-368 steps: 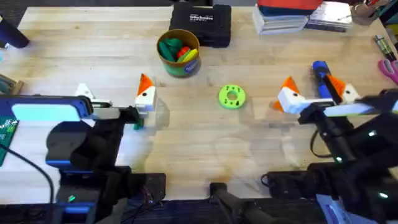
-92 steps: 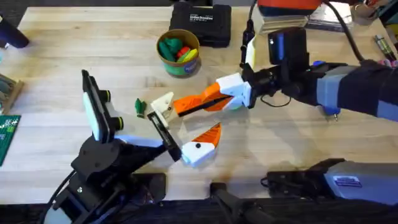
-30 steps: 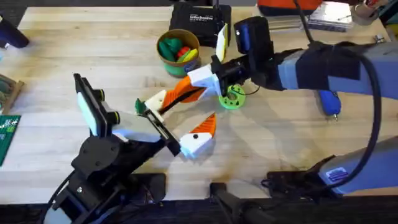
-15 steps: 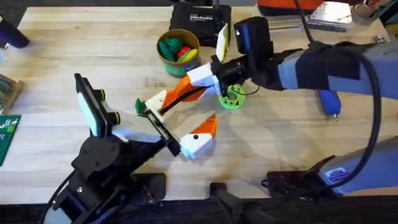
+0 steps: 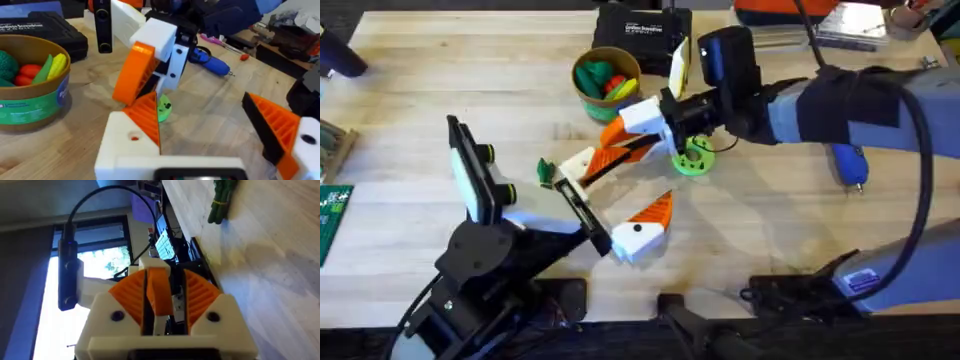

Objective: Pick up the gripper from the table and insert it into the empty holder that is missing its gripper. Then pick up a screw, insert it into the mounting hole, and use the screwdriver to tighten it. Finally, clean up the table by picking up the vegetable and placing it into the bucket.

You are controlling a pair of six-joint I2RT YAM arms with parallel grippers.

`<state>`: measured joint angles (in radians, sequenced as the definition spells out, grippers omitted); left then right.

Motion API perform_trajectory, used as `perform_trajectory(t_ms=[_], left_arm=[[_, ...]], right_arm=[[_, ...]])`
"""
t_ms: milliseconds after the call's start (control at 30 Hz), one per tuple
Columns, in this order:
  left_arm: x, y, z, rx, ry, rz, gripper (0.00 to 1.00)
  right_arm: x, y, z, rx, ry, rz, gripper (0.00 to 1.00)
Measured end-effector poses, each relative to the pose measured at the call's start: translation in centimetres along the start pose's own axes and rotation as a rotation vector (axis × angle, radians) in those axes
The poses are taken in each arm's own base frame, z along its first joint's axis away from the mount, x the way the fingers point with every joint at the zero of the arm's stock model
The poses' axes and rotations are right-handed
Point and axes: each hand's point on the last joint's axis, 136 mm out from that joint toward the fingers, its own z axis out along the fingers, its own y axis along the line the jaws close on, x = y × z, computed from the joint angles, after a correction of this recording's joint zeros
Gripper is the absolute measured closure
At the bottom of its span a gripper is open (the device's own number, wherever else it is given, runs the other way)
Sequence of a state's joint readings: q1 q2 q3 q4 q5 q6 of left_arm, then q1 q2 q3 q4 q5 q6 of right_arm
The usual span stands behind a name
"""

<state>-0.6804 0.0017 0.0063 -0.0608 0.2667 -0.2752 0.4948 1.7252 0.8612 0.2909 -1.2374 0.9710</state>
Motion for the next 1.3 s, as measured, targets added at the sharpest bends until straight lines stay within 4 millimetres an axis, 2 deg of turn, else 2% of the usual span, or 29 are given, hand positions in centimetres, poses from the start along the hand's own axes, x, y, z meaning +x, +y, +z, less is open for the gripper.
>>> perform_trajectory(t_ms=[67,100,167,200,233,267,400,533,667,800,900,1000,1167,1300], left_arm=[[0.0,-0.1,0.0,0.003,0.001,0.002,0.010],[0.0,-0.1,0.0,0.003,0.001,0.003,0.010],[0.0,-0.1,0.0,0.003,0.001,0.005,0.010],[0.0,-0.1,0.0,0.004,0.001,0.006,0.011],[0.0,-0.1,0.0,0.004,0.001,0.006,0.010],[0.0,-0.1,0.0,0.005,0.001,0.006,0.010],[0.0,-0.1,0.0,0.006,0.001,0.006,0.010],[0.0,-0.1,0.0,0.006,0.001,0.006,0.010],[0.0,-0.1,0.0,0.006,0.001,0.006,0.010],[0.0,-0.1,0.0,0.006,0.001,0.006,0.010],[0.0,-0.1,0.0,0.006,0.001,0.006,0.010],[0.0,-0.1,0.0,0.006,0.001,0.006,0.011],[0.0,-0.1,0.0,0.006,0.001,0.006,0.011],[0.0,-0.1,0.0,0.006,0.001,0.006,0.011]], right_arm=[[-0.1,0.0,-0.2,0.000,-0.006,0.002,0.581],[-0.2,0.0,-0.2,0.000,-0.008,0.003,0.511],[-0.3,-0.1,-0.4,-0.001,-0.012,0.004,0.283],[-0.4,-0.1,-0.5,-0.001,-0.015,0.004,0.133],[-0.4,-0.1,-0.6,-0.001,-0.017,-0.001,0.041],[-0.5,-0.1,-0.6,-0.002,-0.019,-0.001,0.015],[-1.0,-0.2,-0.9,0.006,-0.042,-0.002,0.009],[-2.6,-0.4,-2.1,0.024,-0.113,-0.030,0.009],[-5.0,0.4,-4.6,0.058,-0.226,-0.097,0.010],[-5.8,2.1,-7.9,0.147,-0.332,-0.131,0.009],[-5.0,2.2,-10.0,0.278,-0.382,-0.136,0.008],[-3.4,1.4,-11.4,0.447,-0.391,-0.156,0.007],[-0.5,-1.7,-13.5,0.784,-0.369,-0.174,0.006],[1.8,-4.2,-14.2,1.016,-0.281,-0.195,0.006]])
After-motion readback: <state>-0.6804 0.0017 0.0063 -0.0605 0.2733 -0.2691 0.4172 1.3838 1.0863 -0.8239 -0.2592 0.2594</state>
